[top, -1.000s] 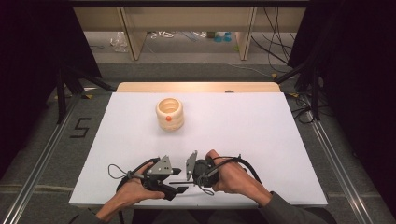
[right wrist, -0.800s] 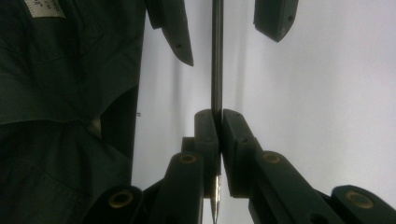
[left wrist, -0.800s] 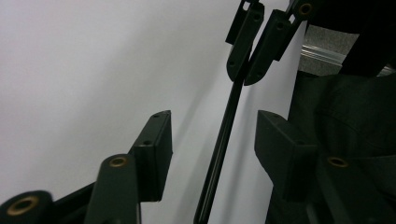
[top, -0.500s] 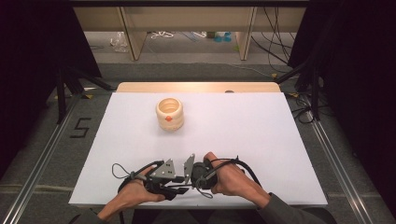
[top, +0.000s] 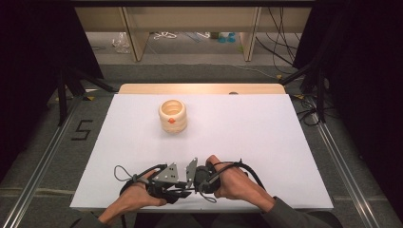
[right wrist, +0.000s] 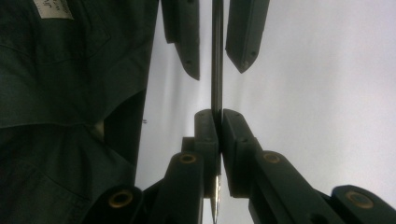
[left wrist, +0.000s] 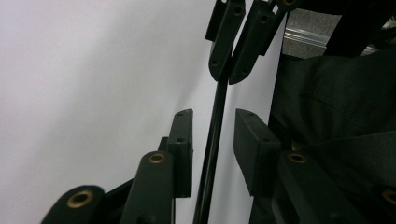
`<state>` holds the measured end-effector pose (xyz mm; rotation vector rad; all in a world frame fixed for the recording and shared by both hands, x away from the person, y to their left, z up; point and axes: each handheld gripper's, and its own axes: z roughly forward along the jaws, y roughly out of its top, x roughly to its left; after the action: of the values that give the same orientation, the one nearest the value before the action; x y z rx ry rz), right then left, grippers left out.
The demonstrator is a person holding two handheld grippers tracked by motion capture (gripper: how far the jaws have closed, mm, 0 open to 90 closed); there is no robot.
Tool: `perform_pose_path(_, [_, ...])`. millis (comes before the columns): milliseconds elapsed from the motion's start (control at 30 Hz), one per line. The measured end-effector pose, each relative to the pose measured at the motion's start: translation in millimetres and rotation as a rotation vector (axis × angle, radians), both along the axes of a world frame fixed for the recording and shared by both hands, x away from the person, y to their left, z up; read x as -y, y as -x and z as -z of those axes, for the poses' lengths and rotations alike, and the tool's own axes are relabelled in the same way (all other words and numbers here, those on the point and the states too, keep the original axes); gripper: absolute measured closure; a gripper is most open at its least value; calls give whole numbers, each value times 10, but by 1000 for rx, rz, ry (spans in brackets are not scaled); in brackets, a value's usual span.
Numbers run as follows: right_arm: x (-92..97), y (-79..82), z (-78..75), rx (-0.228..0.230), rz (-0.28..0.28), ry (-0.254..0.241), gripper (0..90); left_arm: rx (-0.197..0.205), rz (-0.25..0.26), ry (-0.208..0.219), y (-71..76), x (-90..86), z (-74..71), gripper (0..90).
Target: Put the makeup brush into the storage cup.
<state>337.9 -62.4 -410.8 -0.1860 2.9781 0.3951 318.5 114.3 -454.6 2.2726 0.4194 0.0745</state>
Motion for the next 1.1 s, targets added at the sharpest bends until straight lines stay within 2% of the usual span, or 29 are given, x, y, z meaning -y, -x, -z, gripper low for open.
perform_pose_path(33, [-9, -9, 6, 8, -27, -9, 857, -1, 2, 1, -3, -1, 1, 689])
perform_pose_path(200, [-16, -8, 11, 9, -31, -11, 858, -7, 9, -4, 6, -2, -1, 704])
perform_pose_path(233, [-12, 15, 5, -2, -1, 11, 857, -7, 10, -5, 5, -3, -1, 712])
perform_pose_path(400, [-18, 18, 8, -1, -5, 9, 857, -7, 17, -8, 4, -4, 0, 729])
perform_pose_path(467, [-19, 10, 3, 5, -23, 16, 857, 0, 21, -13, 0, -5, -1, 737])
perform_pose_path(500, [-28, 43, -6, -23, 11, 17, 857, 1, 22, -16, -2, -6, 0, 744])
perform_pose_path(533, [-28, 43, -6, -23, 11, 17, 857, 1, 22, -16, -2, -6, 0, 747])
perform_pose_path(567, [-27, 27, -7, -5, -16, 14, 857, -5, 18, -20, 4, -6, 3, 752])
perform_pose_path(600, [-27, 27, -7, -5, -16, 14, 857, -6, 19, -19, 6, -5, 3, 752])
perform_pose_path(667, [-39, 12, 0, -1, -41, -20, 857, -5, 23, -21, 6, -5, 2, 758])
perform_pose_path(700, [-35, 47, -16, -18, 2, 8, 857, -5, 25, -24, 7, -6, 2, 764])
perform_pose_path(733, [-35, 47, -16, -18, 2, 8, 857, -5, 25, -24, 7, -6, 2, 768])
perform_pose_path(800, [-36, 37, -4, -7, -17, 2, 857, -2, 27, -26, 2, -8, 3, 781])
perform_pose_path(867, [-46, 9, 13, -1, -68, -25, 857, -7, 35, -25, 1, -7, 4, 797])
perform_pose_path(900, [-48, 26, 4, -12, -49, -14, 857, -7, 35, -27, 5, -9, 5, 807])
perform_pose_path(1000, [-49, 29, 2, -11, -52, -17, 857, -1, 40, -32, 3, -13, 4, 813])
perform_pose_path(1033, [-50, 12, 15, 14, -80, -28, 857, -9, 53, -32, 1, -14, 4, 818])
perform_pose_path(1067, [-50, 29, 1, -7, -61, -19, 857, -11, 53, -28, 3, -13, 6, 822])
perform_pose_path(1100, [-49, 8, 16, 17, -95, -30, 857, -13, 55, -25, 2, -14, 6, 830])
